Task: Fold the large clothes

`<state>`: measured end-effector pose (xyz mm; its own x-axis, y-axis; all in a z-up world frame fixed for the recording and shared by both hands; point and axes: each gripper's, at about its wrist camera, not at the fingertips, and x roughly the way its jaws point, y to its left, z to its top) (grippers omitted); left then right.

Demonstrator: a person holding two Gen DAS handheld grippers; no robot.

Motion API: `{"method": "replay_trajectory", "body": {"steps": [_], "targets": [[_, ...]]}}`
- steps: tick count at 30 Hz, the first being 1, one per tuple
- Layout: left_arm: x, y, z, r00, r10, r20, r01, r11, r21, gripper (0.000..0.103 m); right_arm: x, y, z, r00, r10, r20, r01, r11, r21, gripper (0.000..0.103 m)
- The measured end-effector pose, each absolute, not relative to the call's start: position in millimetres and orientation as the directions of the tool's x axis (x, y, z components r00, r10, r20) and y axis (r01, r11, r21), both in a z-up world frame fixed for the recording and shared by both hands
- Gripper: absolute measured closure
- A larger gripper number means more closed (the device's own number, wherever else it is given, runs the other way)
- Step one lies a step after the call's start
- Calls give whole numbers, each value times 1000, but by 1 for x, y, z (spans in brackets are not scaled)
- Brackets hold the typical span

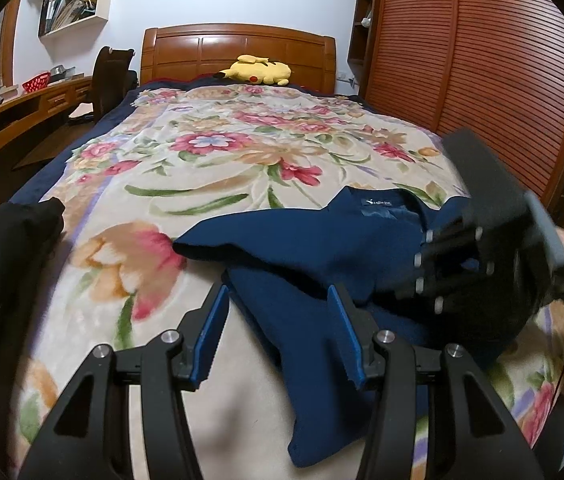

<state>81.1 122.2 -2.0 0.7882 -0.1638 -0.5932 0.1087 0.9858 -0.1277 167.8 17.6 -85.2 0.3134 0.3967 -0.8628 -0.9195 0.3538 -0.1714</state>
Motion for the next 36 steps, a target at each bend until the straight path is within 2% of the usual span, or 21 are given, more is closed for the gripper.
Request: {"method": "replay_trajectory", "body": {"steps": [2,5,11,14,15,17,19,21,31,36], "targets": [[81,122,-2,789,-167,-592,112,985,-129,53,179,13,-66,335,446,-830,-905,397,-152,103],[80,118,-2,788,-181,-589,126,983,-134,53,205,7,-39,452,455,-767,-845,495,-204,103],[79,103,0,791,-192,-581,147,981,-124,53,269,9,-7,678,381,-629,-673,666,-322,103],[81,96,3,796,-196,-573,153,980,-124,53,294,5,5,723,354,-593,-612,725,-314,103],[81,94,4,796,-199,-572,156,980,-124,53,299,3,8,728,339,-596,-597,741,-308,103],[83,88,7,797,-211,-566,169,978,-126,53,299,-6,13,710,335,-619,-605,741,-293,90],[85,80,10,799,-222,-559,183,975,-126,53,292,-19,18,703,334,-628,-608,741,-286,49],[88,71,12,798,-242,-552,204,970,-130,53,284,-36,22,693,337,-637,-615,738,-277,37],[103,31,7,765,-306,-566,278,951,-138,53,203,-130,-32,529,293,-797,-695,689,-208,37],[108,23,0,752,-302,-585,278,951,-134,53,190,-142,-65,531,160,-832,-678,669,-304,37]]}}
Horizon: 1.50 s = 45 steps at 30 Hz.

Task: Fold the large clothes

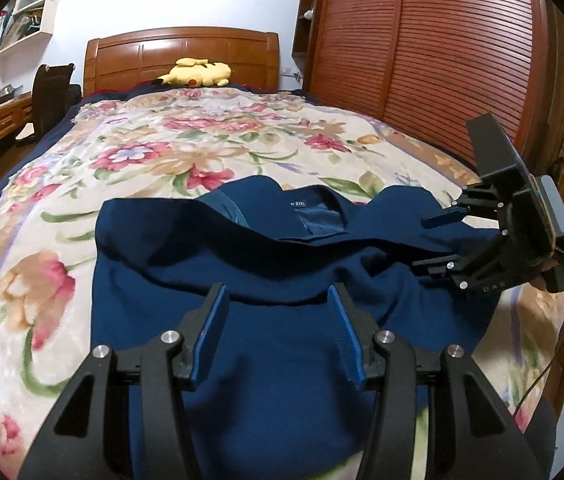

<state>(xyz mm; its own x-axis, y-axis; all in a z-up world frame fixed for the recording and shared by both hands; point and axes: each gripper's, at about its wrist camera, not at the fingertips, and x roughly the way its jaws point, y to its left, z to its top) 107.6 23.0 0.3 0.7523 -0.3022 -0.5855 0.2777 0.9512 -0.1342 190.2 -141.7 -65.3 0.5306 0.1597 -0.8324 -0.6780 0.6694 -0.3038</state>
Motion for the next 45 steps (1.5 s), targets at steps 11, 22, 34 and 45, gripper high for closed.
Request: {"method": "replay_trajectory", "body": {"steps": [11,22,34,45], "targets": [[110,33,-8,750,-282,-598,251,958,-137,53,255,-165,-64,643,17,-766,-550,706,-446,103],[118,42,-10,770,-249,-588,206,969,-139,53,335,-93,-35,733,86,-674,-519,712,-473,80],[119,37,-14,769,-224,-599,193,974,-117,53,330,-170,-11,715,140,-685,-427,863,-269,44],[118,44,-14,773,-205,-600,169,979,-117,53,295,-135,-27,552,382,-742,-575,818,-7,44]]}}
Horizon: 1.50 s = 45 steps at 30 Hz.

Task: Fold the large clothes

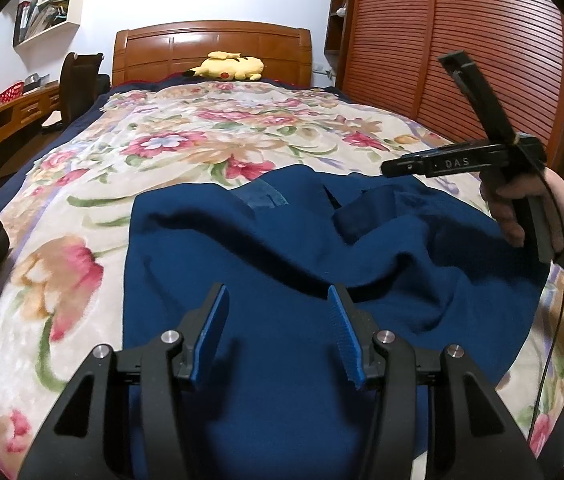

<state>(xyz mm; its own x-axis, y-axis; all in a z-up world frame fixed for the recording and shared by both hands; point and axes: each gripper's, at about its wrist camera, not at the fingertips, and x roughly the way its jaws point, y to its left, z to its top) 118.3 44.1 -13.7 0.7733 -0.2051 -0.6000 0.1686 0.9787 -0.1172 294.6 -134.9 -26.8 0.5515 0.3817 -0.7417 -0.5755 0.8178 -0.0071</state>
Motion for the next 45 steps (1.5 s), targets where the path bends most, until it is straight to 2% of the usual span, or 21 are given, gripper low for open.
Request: {"method": "replay_trajectory", "body": {"steps": [3,7,8,9,10,11,16,19,22,27,29,30,31,33,36,41,44,45], "targets": [[117,49,-13,778,-196,-597,161,981,-113,53,276,-110,-28,499,435,-749,-631,775,29,44],[117,58,-14,781,-173,-600,137,985,-106,53,265,-83,-44,473,357,-806,-647,762,-43,46],[118,60,-14,782,-168,-600,130,986,-106,53,265,-81,-47,475,344,-810,-645,762,-55,52],[117,63,-15,782,-164,-602,124,986,-108,53,266,-79,-49,478,333,-813,-645,761,-68,71],[117,65,-16,781,-160,-604,118,987,-109,53,268,-79,-51,473,331,-817,-650,757,-70,95],[117,66,-17,780,-156,-606,115,988,-107,53,271,-77,-51,467,336,-818,-659,749,-69,101],[118,72,-20,779,-141,-612,98,990,-103,53,286,-73,-43,547,321,-773,-647,748,-146,103],[119,73,-20,780,-139,-611,93,990,-107,53,296,-69,-25,652,296,-699,-591,775,-224,103],[119,72,-21,778,-136,-613,95,990,-100,53,320,-72,-3,760,208,-616,-465,836,-292,103],[121,70,-23,774,-133,-619,99,991,-90,53,357,-83,-14,776,91,-624,-369,868,-332,103],[121,71,-22,775,-136,-618,99,991,-94,53,362,-91,-20,749,106,-654,-385,873,-299,99],[120,71,-21,776,-138,-616,100,990,-95,53,364,-98,-23,721,128,-681,-409,872,-269,85],[120,70,-21,778,-139,-613,101,990,-96,53,364,-109,-23,724,117,-680,-391,881,-265,61],[118,69,-19,781,-145,-607,107,989,-98,53,363,-130,-20,735,121,-667,-365,900,-239,35],[116,65,-17,785,-152,-600,117,988,-98,53,366,-169,-20,747,69,-661,-289,929,-230,33],[117,60,-18,782,-157,-603,126,988,-94,53,385,-222,-52,635,16,-772,-244,953,-181,33],[119,58,-20,777,-156,-609,127,988,-91,53,389,-240,-79,548,31,-836,-251,959,-130,37],[120,58,-21,775,-156,-612,127,988,-91,53,389,-242,-85,532,38,-846,-257,959,-118,42]]}}
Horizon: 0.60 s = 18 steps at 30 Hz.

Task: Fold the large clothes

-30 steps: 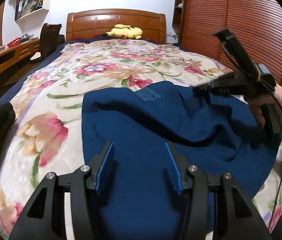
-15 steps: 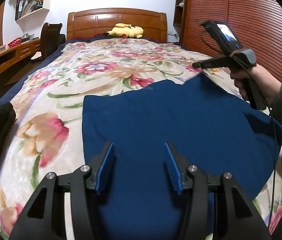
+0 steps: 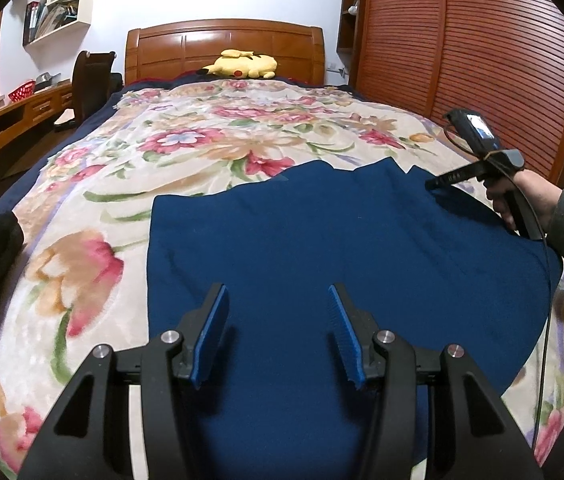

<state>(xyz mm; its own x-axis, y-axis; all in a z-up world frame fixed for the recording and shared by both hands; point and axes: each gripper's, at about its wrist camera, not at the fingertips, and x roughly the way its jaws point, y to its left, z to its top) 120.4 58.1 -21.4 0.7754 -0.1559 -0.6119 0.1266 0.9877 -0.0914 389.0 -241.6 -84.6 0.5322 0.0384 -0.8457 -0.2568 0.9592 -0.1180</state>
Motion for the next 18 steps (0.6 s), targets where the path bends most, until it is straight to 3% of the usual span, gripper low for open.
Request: {"method": "replay_trajectory", "body": {"steps": [2,3,4,7,10,12,16,18], "targets": [[122,58,-23,772,-156,-617,126,988,-92,53,389,-243,-92,515,54,-856,-276,955,-105,64],[123,58,-24,770,-155,-619,126,988,-91,53,386,-241,-93,507,78,-858,-302,949,-93,93],[124,57,-25,768,-153,-621,126,988,-88,53,382,-238,-91,517,83,-852,-326,939,-106,102],[125,58,-27,764,-148,-628,121,989,-86,53,367,-235,-73,604,58,-795,-338,922,-190,103],[123,58,-29,763,-141,-631,116,990,-81,53,362,-259,-46,695,-47,-718,-202,945,-257,103],[122,58,-29,765,-135,-629,110,991,-78,53,368,-273,-46,671,-129,-730,-124,951,-282,103],[120,60,-27,770,-140,-623,110,990,-87,53,359,-269,-49,665,-177,-725,-130,929,-346,102],[118,60,-25,771,-144,-620,112,990,-90,53,351,-267,-47,674,-194,-713,-119,924,-364,91]]}}
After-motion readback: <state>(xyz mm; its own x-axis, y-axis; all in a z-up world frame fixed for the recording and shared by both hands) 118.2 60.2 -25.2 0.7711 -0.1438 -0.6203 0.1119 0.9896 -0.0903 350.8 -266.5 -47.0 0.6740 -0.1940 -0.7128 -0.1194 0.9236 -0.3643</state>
